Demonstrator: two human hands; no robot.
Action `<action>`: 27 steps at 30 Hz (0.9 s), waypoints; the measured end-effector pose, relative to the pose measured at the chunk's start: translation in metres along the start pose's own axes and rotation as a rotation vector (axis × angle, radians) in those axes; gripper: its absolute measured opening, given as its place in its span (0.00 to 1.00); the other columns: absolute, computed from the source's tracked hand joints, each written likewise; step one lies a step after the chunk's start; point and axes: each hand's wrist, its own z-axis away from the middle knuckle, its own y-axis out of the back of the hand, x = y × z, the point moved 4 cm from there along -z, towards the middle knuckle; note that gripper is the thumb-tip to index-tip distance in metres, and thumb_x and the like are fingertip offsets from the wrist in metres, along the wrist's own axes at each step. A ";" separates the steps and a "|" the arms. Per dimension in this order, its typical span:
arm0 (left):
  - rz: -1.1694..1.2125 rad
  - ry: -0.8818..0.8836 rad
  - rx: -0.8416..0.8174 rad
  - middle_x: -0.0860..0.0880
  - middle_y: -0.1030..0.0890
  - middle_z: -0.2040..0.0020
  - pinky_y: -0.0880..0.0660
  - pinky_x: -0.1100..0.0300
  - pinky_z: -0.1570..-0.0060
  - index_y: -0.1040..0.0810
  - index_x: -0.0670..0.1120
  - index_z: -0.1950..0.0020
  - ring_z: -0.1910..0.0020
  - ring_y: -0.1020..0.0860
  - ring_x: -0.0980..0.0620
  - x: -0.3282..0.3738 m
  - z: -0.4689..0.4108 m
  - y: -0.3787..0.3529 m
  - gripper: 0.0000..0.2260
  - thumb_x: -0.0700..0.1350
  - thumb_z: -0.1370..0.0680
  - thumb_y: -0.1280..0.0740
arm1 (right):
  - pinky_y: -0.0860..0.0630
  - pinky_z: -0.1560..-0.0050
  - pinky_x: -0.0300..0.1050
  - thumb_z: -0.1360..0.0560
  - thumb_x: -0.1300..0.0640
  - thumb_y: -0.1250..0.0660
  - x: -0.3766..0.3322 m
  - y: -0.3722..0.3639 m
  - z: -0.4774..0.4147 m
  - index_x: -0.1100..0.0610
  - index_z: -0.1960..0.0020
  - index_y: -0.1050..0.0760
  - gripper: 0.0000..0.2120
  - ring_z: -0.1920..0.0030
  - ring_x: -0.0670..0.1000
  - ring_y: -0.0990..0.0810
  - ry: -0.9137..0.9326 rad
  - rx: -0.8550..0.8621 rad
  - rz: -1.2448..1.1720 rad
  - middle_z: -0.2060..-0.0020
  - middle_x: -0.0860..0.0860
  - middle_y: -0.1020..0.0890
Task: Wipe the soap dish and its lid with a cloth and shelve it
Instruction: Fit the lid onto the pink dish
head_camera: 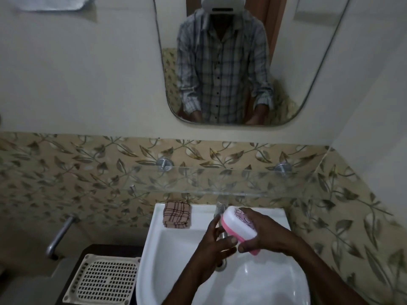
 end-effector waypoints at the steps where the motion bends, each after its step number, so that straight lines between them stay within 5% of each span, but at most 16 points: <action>1: 0.014 -0.041 -0.044 0.46 0.22 0.32 0.22 0.42 0.40 0.31 0.57 0.27 0.35 0.22 0.42 0.007 0.001 -0.005 0.35 0.42 0.30 0.22 | 0.26 0.59 0.25 0.47 0.38 0.19 -0.013 0.001 0.004 0.24 0.39 0.40 0.44 0.48 0.30 0.26 0.015 -0.012 -0.003 0.46 0.28 0.25; 4: 0.057 -0.143 -0.057 0.38 0.21 0.35 0.23 0.41 0.43 0.27 0.50 0.30 0.38 0.21 0.37 0.031 0.010 -0.008 0.30 0.39 0.30 0.23 | 0.24 0.55 0.31 0.46 0.40 0.18 -0.043 0.010 0.009 0.34 0.36 0.35 0.42 0.47 0.36 0.23 0.046 -0.014 0.002 0.46 0.33 0.23; 7: 0.096 -0.208 -0.007 0.35 0.21 0.37 0.26 0.38 0.40 0.25 0.46 0.32 0.42 0.20 0.38 0.050 0.018 -0.002 0.28 0.38 0.31 0.23 | 0.24 0.55 0.31 0.45 0.38 0.19 -0.066 0.021 0.013 0.30 0.36 0.37 0.43 0.48 0.34 0.24 0.067 0.025 0.000 0.48 0.30 0.25; 10: 0.132 -0.240 0.007 0.34 0.23 0.34 0.27 0.36 0.37 0.28 0.43 0.30 0.36 0.23 0.33 0.061 0.025 0.001 0.29 0.37 0.29 0.24 | 0.26 0.54 0.29 0.44 0.38 0.19 -0.082 0.023 0.015 0.32 0.34 0.37 0.44 0.48 0.32 0.25 0.099 0.027 0.038 0.47 0.28 0.25; 18: 0.061 -0.233 -0.034 0.36 0.25 0.32 0.24 0.37 0.39 0.30 0.43 0.29 0.35 0.25 0.32 0.072 0.042 0.002 0.30 0.33 0.29 0.26 | 0.27 0.59 0.24 0.41 0.39 0.20 -0.097 0.021 0.028 0.16 0.46 0.41 0.37 0.48 0.26 0.27 0.089 -0.009 -0.012 0.50 0.20 0.26; 27: 0.018 -0.243 -0.057 0.37 0.22 0.34 0.23 0.38 0.41 0.30 0.43 0.29 0.38 0.21 0.35 0.079 0.047 -0.004 0.32 0.36 0.31 0.22 | 0.21 0.42 0.48 0.41 0.37 0.20 -0.099 0.027 0.040 0.44 0.26 0.39 0.49 0.41 0.48 0.24 0.047 0.063 -0.007 0.38 0.44 0.25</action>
